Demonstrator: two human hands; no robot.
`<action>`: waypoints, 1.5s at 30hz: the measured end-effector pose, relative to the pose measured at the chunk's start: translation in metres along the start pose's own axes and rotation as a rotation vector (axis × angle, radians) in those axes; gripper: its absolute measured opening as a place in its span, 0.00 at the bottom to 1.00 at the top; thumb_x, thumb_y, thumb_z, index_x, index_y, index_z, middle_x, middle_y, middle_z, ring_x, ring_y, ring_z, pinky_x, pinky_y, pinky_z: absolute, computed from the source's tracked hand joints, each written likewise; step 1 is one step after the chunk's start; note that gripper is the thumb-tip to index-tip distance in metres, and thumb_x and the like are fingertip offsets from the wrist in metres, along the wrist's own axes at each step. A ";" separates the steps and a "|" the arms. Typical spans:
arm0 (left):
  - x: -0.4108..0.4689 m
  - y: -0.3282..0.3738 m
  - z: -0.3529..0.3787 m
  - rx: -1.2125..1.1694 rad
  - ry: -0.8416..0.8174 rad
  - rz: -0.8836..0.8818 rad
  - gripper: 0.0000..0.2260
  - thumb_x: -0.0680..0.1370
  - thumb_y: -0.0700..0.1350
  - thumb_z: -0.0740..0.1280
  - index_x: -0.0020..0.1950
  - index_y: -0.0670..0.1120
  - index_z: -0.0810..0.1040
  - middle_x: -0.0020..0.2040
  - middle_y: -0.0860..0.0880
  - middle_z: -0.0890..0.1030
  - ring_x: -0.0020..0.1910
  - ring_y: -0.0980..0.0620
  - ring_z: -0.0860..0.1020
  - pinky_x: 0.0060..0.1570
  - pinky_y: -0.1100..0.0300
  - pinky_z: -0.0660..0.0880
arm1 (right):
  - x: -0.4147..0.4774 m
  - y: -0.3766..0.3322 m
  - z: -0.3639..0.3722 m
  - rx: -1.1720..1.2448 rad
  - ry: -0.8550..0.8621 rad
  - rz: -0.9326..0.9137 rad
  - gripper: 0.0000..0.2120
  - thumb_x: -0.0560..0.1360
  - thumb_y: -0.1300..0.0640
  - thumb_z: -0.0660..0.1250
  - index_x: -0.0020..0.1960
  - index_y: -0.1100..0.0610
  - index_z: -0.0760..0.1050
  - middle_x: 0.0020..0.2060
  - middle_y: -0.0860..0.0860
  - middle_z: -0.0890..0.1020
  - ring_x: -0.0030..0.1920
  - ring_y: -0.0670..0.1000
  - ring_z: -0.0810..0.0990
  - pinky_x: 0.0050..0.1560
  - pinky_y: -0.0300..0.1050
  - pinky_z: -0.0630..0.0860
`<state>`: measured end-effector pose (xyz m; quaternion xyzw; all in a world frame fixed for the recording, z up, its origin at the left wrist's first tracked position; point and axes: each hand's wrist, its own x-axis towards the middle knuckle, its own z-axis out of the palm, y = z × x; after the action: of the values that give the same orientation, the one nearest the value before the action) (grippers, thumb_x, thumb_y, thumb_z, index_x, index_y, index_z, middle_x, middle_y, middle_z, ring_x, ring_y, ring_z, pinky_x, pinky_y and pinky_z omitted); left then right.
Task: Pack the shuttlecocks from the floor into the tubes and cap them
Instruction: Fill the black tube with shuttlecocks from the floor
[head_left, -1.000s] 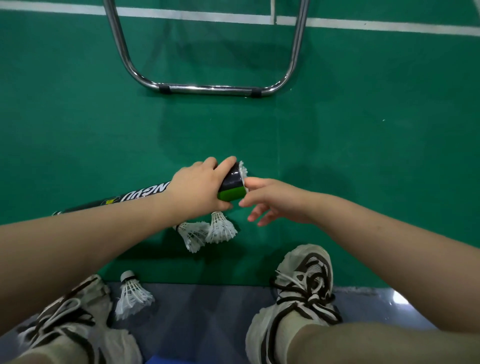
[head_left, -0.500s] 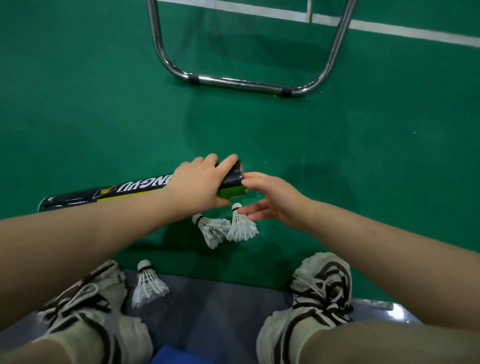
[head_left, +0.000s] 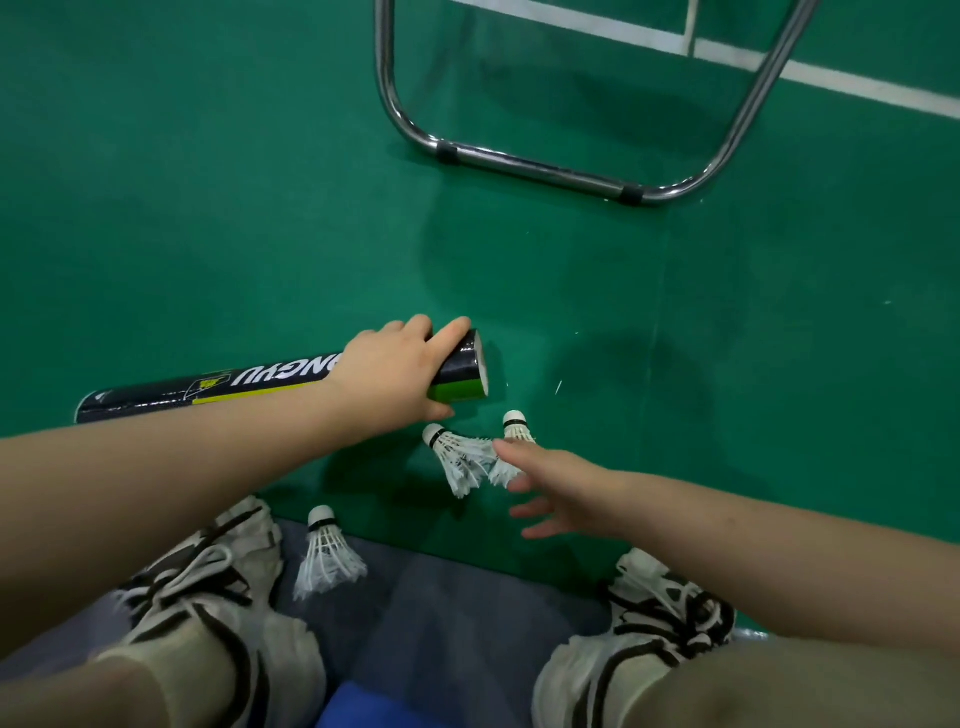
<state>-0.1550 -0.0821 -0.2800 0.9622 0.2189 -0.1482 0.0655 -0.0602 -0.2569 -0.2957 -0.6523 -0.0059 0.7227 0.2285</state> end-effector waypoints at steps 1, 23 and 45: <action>-0.001 -0.001 0.000 -0.001 0.000 0.001 0.41 0.69 0.62 0.69 0.75 0.53 0.50 0.59 0.45 0.70 0.57 0.43 0.72 0.49 0.52 0.72 | 0.004 0.000 0.000 0.076 -0.006 0.000 0.28 0.76 0.39 0.59 0.73 0.45 0.56 0.72 0.53 0.62 0.68 0.58 0.67 0.61 0.55 0.70; 0.001 -0.002 -0.005 -0.106 0.027 -0.070 0.41 0.68 0.62 0.70 0.74 0.54 0.52 0.57 0.46 0.72 0.55 0.44 0.73 0.47 0.53 0.71 | -0.018 -0.057 -0.011 0.010 0.718 -0.972 0.17 0.70 0.63 0.69 0.44 0.45 0.65 0.34 0.44 0.79 0.33 0.44 0.74 0.41 0.42 0.71; -0.005 0.021 -0.024 -0.082 0.084 0.070 0.39 0.70 0.59 0.68 0.75 0.53 0.53 0.57 0.45 0.71 0.55 0.43 0.73 0.49 0.51 0.70 | -0.028 -0.065 0.002 -0.490 0.034 -0.723 0.14 0.66 0.58 0.76 0.46 0.47 0.75 0.40 0.40 0.79 0.44 0.41 0.76 0.47 0.30 0.71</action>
<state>-0.1439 -0.0980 -0.2549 0.9712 0.1934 -0.0961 0.1009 -0.0399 -0.2072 -0.2490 -0.6551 -0.4014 0.5626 0.3052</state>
